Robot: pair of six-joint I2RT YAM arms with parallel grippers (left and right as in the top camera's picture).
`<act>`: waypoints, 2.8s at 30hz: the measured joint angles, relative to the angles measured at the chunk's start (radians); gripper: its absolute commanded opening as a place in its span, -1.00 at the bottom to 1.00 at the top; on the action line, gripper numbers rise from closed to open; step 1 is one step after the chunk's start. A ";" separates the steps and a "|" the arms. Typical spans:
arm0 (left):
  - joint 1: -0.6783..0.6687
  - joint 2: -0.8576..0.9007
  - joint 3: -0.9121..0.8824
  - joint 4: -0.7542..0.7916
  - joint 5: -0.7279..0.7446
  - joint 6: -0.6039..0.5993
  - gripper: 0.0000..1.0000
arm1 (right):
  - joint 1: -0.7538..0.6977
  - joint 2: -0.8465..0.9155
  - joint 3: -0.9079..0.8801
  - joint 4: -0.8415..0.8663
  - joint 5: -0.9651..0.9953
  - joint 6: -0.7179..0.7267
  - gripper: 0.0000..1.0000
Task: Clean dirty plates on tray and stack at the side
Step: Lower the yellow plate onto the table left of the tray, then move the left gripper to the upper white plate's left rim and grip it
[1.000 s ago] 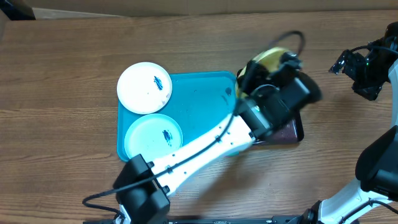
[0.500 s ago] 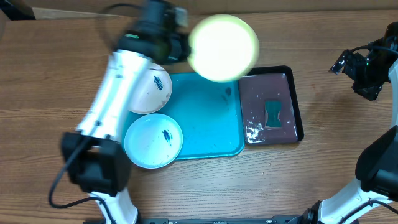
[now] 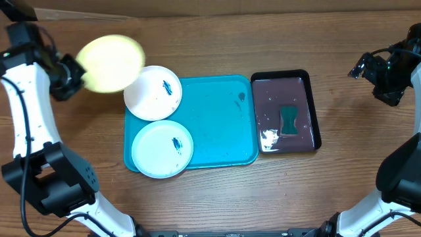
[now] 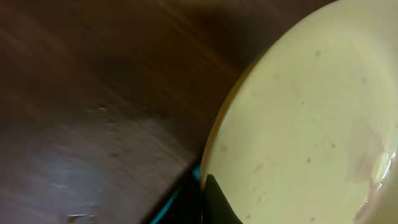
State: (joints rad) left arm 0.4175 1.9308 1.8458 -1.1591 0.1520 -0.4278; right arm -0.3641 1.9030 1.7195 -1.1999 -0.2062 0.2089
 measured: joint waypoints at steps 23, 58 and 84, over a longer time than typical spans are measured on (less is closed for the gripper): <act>0.048 -0.008 -0.231 0.221 -0.457 -0.056 -0.92 | 0.000 0.000 0.000 -0.001 0.000 0.000 1.00; -0.149 -0.030 -0.239 0.145 -0.009 0.250 -0.14 | 0.000 0.000 0.000 0.000 0.000 0.000 1.00; -0.237 -0.030 -0.568 0.616 -0.068 0.253 -0.33 | 0.000 0.000 0.000 0.000 0.000 0.000 1.00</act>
State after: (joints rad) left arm 0.1806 1.9007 1.2781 -0.5426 0.0845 -0.1753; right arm -0.3641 1.9030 1.7195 -1.2003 -0.2062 0.2092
